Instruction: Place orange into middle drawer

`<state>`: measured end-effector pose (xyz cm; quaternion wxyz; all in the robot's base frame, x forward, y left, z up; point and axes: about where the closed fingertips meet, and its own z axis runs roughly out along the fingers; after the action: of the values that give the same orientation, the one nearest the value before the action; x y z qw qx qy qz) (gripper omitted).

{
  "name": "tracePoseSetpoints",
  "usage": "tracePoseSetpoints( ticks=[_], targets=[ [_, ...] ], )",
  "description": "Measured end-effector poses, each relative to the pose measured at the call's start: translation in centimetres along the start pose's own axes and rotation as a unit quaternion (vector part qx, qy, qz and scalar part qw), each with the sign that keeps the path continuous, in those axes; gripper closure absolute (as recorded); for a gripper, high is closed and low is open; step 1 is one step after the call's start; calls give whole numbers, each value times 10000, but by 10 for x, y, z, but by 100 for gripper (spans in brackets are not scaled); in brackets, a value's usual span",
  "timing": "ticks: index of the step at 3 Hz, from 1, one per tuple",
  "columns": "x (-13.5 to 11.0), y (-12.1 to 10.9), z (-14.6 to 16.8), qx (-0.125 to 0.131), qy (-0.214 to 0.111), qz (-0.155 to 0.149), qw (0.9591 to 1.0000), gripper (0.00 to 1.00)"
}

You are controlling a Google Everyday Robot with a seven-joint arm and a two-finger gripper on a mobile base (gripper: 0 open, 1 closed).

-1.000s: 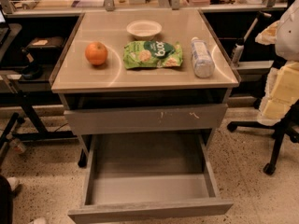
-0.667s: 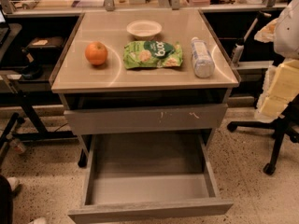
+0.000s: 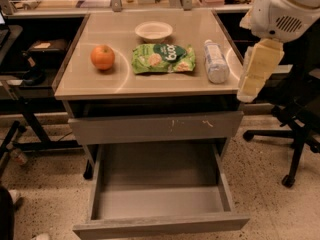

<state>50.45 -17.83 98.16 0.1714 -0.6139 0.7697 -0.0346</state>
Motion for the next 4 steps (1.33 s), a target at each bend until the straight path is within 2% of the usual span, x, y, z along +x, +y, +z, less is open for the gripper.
tracePoseSetpoints(
  ticks=[1,2,3,4],
  targets=[
    [-21,-9,3,-154,70,-311,9994,0],
    [-24,-8,2,-171,67,-340,9993,0],
    [-35,-11,14,-119,-270,-213,9993,0],
    [-72,-34,36,-164,-990,81,9949,0]
  ],
)
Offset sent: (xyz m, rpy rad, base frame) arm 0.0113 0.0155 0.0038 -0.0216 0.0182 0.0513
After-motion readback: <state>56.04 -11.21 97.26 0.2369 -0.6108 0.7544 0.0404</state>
